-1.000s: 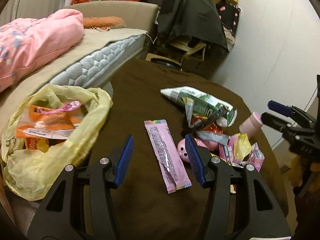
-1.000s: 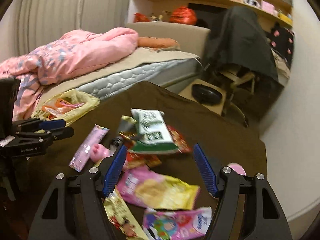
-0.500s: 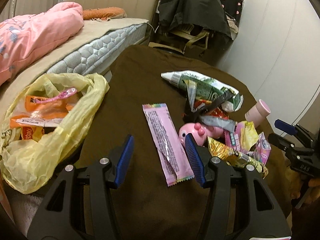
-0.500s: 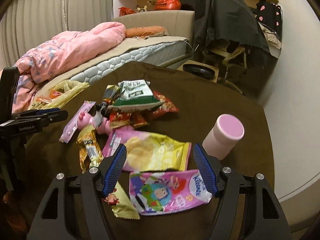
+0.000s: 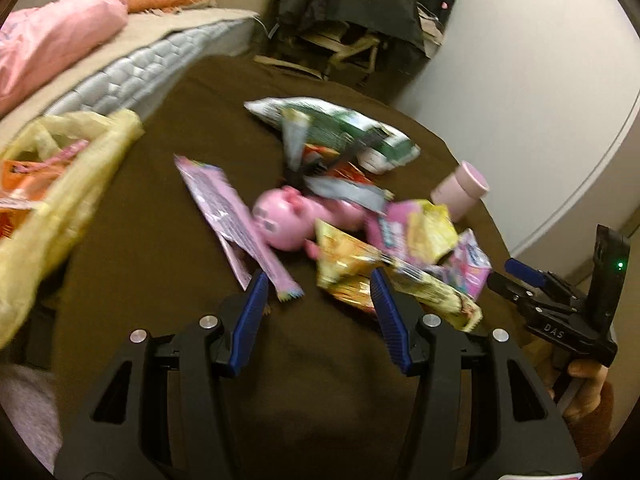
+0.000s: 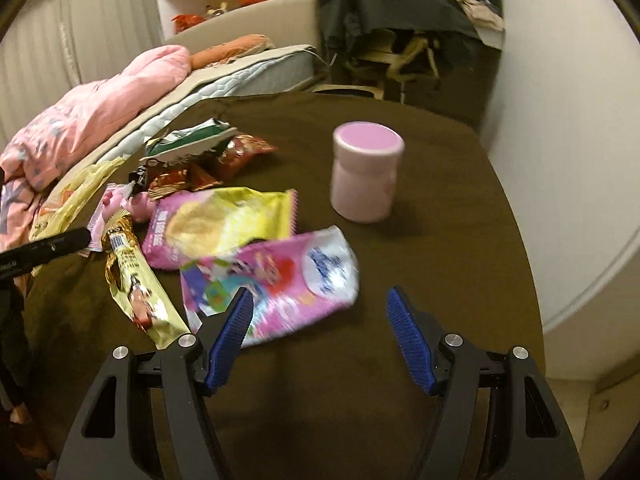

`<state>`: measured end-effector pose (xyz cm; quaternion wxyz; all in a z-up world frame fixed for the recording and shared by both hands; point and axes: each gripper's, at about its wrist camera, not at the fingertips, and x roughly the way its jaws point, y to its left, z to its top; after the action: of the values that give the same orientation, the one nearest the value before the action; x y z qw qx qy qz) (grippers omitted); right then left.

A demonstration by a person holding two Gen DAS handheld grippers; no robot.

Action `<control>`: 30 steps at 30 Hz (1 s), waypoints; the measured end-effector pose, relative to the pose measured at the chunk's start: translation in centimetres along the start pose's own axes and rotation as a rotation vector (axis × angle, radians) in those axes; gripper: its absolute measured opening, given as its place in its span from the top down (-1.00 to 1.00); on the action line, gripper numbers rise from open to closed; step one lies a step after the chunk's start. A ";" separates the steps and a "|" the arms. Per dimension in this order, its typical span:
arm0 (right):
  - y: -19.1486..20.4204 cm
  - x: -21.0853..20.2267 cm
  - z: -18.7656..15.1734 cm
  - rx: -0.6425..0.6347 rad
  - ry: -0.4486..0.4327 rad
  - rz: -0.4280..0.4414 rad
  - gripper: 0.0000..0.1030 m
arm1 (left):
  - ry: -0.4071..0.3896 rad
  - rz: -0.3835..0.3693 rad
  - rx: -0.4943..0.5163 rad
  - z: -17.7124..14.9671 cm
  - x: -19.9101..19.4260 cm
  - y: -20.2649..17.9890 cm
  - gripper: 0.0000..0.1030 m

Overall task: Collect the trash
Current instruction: 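Return both tools over the table toward the remaining wrappers, then grasp the gold snack wrapper with the left tool while the right tool grasps the pink Kleenex packet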

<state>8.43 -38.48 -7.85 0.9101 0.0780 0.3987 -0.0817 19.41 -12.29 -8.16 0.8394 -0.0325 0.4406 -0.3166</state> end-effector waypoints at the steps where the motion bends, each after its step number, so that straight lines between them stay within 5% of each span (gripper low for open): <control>1: -0.3 -0.1 -0.2 0.012 -0.004 -0.002 -0.27 | 0.009 0.003 -0.001 -0.1 0.4 -0.4 0.02; 7: -1.4 -0.2 -1.2 0.092 -0.018 0.035 -0.27 | 0.042 0.039 -0.005 -0.6 2.5 -2.4 0.02; 10: -1.1 0.0 -1.4 0.121 -0.016 0.084 -0.27 | 0.051 0.032 -0.008 -0.5 2.7 -2.3 0.25; 19: 1.0 1.8 -0.8 0.127 0.039 0.173 -0.27 | 0.000 0.037 -0.002 -0.3 -1.6 0.2 0.32; 27: 2.9 3.7 1.6 0.055 0.031 0.127 -0.25 | -0.014 0.129 0.015 -1.0 -4.1 2.5 0.30; 30: 3.2 4.0 2.5 0.037 0.013 0.114 -0.06 | -0.015 0.120 0.010 -1.4 -4.5 3.2 0.29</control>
<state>13.53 -36.21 -8.86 0.9091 0.1178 0.3978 -0.0368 18.16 -6.91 -6.86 0.8602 -0.0042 0.4340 -0.2676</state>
